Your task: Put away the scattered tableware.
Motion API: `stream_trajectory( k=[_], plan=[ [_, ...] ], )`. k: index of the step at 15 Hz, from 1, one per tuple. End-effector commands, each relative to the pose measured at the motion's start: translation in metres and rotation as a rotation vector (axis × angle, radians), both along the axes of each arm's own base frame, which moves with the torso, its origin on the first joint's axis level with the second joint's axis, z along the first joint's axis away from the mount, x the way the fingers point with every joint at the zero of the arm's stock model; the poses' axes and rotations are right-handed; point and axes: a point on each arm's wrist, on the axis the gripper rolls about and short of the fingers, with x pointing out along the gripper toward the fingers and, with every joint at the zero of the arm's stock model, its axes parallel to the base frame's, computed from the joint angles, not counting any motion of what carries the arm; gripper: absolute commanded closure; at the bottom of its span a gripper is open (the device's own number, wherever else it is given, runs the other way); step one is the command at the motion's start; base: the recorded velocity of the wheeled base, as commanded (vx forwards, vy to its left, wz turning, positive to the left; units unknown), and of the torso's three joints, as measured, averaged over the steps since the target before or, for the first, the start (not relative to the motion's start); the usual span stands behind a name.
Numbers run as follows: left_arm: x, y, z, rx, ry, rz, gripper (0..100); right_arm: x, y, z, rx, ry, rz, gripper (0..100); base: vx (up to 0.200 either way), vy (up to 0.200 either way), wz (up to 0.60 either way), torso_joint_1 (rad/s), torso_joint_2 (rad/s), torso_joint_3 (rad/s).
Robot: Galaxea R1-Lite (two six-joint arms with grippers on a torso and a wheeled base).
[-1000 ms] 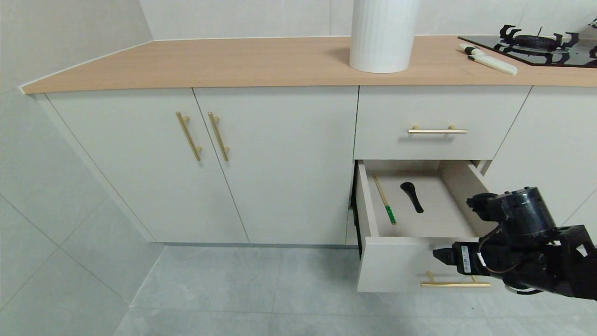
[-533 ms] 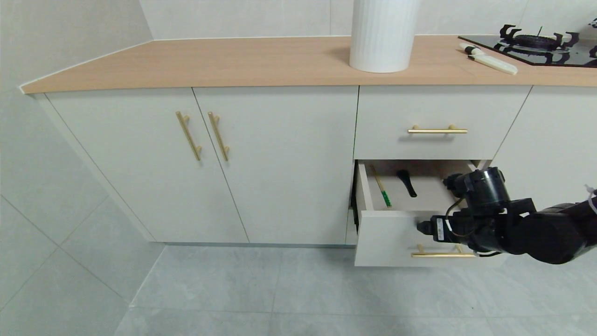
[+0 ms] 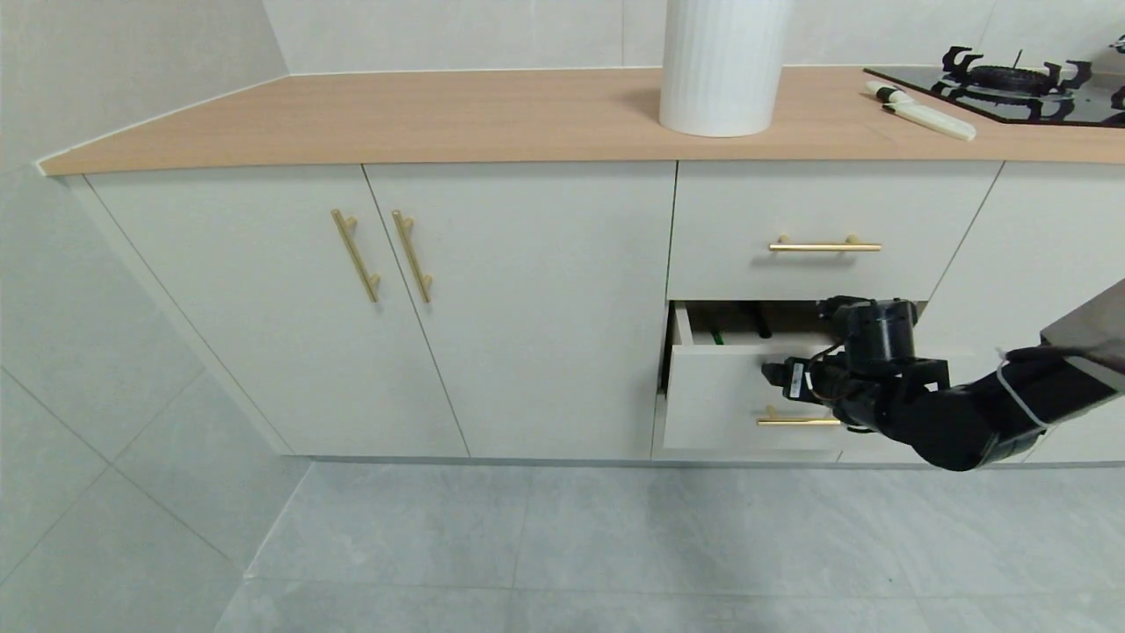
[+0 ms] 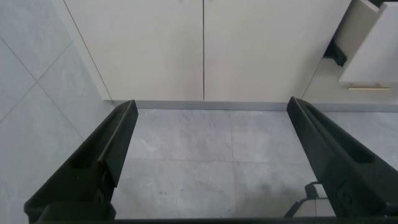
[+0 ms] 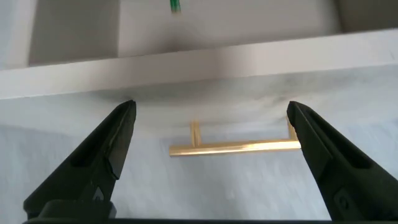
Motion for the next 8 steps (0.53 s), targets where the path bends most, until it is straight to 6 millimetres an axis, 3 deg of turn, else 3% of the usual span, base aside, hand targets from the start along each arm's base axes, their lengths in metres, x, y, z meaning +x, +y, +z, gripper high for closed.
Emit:
stream_trajectory(
  k=[1,8],
  plan=[
    [0.000,0.000,0.000,0.000,0.002,0.001,0,0.013,-0.004,-0.026,-0.012,-0.019,-0.047,0,0.000,0.000,0.00,0.000,0.00,0.000],
    [0.000,0.000,0.000,0.000,0.002,0.001,0,0.028,-0.018,-0.038,-0.021,-0.115,-0.092,0,0.000,0.000,0.00,0.000,0.00,0.000]
  ],
)
